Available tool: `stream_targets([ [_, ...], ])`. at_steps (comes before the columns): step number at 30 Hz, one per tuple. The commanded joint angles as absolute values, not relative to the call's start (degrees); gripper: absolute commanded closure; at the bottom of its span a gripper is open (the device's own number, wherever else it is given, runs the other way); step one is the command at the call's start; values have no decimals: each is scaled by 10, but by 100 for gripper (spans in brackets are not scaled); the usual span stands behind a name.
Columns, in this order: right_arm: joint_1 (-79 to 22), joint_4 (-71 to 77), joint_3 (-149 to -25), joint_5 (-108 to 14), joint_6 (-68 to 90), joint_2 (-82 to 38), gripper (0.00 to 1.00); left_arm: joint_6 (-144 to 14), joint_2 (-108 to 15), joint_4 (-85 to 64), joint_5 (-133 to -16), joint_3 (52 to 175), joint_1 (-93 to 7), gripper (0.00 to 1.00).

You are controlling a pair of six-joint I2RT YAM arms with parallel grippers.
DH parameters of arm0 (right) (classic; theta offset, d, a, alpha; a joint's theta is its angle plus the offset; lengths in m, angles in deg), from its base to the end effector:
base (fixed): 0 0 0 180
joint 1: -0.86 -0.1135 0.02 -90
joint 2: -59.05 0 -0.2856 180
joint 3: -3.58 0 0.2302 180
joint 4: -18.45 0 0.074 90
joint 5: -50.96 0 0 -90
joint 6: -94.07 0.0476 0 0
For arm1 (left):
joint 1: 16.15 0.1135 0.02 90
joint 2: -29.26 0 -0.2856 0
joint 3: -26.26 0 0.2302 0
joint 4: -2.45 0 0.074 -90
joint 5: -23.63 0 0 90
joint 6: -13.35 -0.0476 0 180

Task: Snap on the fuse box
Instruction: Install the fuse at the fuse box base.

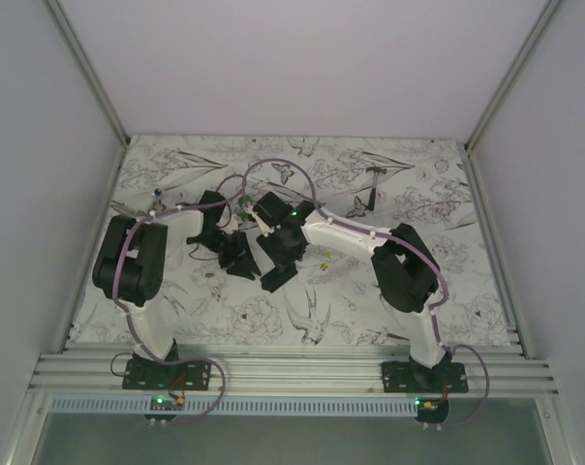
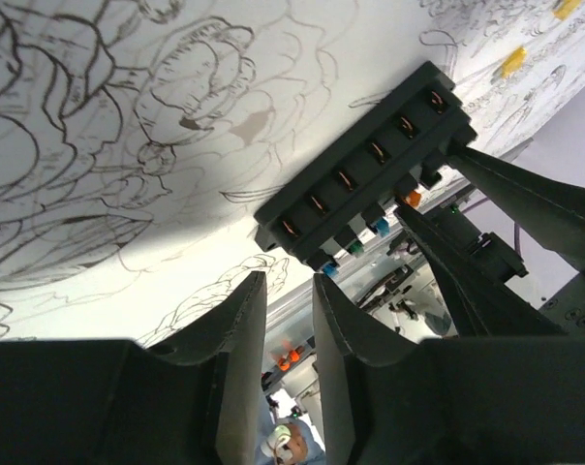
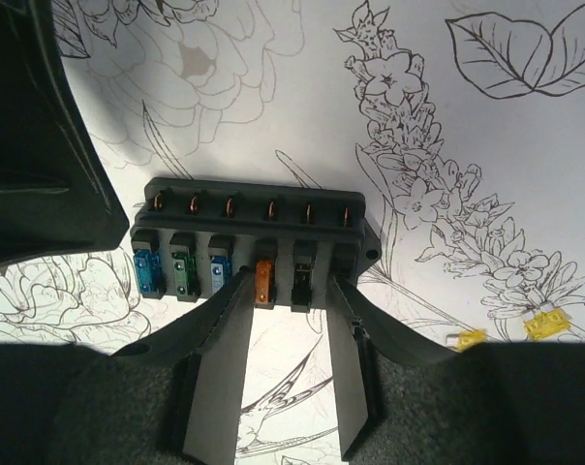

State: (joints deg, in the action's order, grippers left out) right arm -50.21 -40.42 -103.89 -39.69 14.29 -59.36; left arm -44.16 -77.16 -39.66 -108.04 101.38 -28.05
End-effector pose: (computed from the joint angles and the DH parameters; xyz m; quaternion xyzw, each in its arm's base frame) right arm 0.2659 0.3301 0.2069 -0.3445 0.9223 0.0941 0.1480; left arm 0.3151 -0.0987 0.1629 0.1148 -0.9191 0.3768 0.0081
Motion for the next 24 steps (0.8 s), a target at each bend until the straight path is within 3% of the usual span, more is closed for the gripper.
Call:
stream_targets([
  [1, -498, -398, -1049, -388, 157, -561, 59, -444, -740, -419, -1076, 1007, -278, 69],
  [10, -493, -372, -1027, -418, 159, -557, 69, -409, -726, -403, -1071, 1002, -297, 58],
  [24, -492, -359, -994, -438, 168, -555, 80, -340, -721, -333, -1041, 964, -334, 56],
])
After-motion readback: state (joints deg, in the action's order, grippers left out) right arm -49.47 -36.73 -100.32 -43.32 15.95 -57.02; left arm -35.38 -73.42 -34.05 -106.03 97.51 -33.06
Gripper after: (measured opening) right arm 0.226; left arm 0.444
